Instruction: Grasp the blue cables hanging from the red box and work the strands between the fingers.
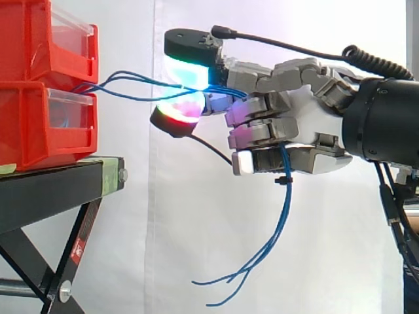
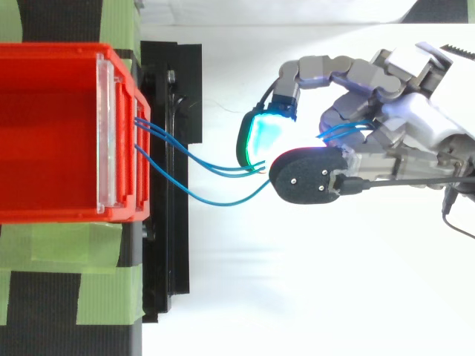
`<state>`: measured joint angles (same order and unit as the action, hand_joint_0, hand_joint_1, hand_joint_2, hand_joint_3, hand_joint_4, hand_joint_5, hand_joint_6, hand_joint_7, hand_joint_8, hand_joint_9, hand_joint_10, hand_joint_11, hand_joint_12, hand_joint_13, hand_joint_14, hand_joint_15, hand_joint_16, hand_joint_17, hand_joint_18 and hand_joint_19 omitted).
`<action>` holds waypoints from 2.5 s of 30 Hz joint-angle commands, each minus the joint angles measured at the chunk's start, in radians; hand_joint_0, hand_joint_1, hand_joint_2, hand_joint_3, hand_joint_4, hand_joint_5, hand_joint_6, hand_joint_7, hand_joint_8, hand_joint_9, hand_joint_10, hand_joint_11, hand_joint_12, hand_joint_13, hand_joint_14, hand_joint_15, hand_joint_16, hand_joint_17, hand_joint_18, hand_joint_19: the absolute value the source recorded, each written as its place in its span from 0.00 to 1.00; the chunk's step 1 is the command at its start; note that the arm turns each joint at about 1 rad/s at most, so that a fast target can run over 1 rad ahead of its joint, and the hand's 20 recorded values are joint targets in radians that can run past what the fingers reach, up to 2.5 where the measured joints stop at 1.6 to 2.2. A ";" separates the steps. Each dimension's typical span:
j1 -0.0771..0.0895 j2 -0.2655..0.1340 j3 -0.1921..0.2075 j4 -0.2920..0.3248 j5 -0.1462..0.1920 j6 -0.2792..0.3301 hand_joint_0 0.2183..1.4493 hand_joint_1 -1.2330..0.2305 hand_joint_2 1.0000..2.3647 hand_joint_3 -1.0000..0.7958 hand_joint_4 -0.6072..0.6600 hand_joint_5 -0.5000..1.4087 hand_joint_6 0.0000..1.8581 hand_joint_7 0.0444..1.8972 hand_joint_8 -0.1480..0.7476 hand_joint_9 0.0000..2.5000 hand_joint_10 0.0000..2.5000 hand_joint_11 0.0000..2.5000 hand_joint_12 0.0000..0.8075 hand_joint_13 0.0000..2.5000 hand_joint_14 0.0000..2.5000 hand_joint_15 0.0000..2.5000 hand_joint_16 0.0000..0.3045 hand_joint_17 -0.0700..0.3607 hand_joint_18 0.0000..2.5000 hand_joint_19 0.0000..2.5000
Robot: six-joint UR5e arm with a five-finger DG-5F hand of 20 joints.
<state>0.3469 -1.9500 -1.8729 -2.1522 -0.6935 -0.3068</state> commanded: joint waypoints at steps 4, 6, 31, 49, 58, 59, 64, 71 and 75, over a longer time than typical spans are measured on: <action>0.004 -0.001 0.000 -0.002 0.000 0.000 0.52 0.36 0.02 0.49 0.67 0.33 0.38 0.63 0.76 0.71 1.00 1.00 0.85 0.78 1.00 0.68 0.80 0.58 1.00 0.24; 0.006 0.000 0.000 -0.005 0.000 0.000 0.53 0.37 0.02 0.52 0.68 0.33 0.40 0.62 0.76 0.71 1.00 1.00 0.85 0.78 1.00 0.68 0.80 0.58 1.00 0.24; 0.009 0.000 0.000 -0.035 -0.004 0.003 0.51 0.49 0.09 0.60 0.61 0.42 0.29 0.63 0.76 0.71 1.00 1.00 0.85 0.78 1.00 0.68 0.80 0.58 1.00 0.24; 0.009 0.000 0.000 -0.058 -0.009 0.009 0.54 0.43 0.01 0.56 0.68 0.49 0.07 0.72 0.76 0.71 1.00 1.00 0.85 0.78 1.00 0.68 0.80 0.58 1.00 0.24; 0.009 0.000 0.000 -0.058 -0.012 0.008 0.58 0.44 0.00 0.68 0.75 0.54 0.01 0.65 0.76 0.71 1.00 1.00 0.85 0.78 1.00 0.68 0.80 0.58 1.00 0.24; 0.009 0.000 0.000 -0.058 -0.012 0.008 0.53 0.40 0.00 0.64 0.74 0.54 0.01 0.66 0.76 0.71 1.00 1.00 0.85 0.78 1.00 0.68 0.80 0.58 1.00 0.24; 0.009 0.000 0.000 -0.058 -0.012 0.005 0.65 0.38 0.01 0.73 0.66 0.54 0.00 0.73 0.76 0.71 1.00 1.00 0.85 0.78 1.00 0.68 0.80 0.58 1.00 0.24; 0.009 0.000 0.000 -0.054 -0.014 0.003 0.46 0.40 0.00 0.56 0.71 0.52 0.04 0.74 0.76 0.71 1.00 1.00 0.85 0.78 1.00 0.68 0.80 0.58 1.00 0.24; 0.009 0.000 0.000 -0.057 -0.014 0.003 0.44 0.39 0.01 0.44 0.70 0.49 0.04 0.74 0.76 0.71 1.00 1.00 0.85 0.78 1.00 0.68 0.80 0.58 1.00 0.24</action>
<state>0.3559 -1.9497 -1.8730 -2.2072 -0.7071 -0.3037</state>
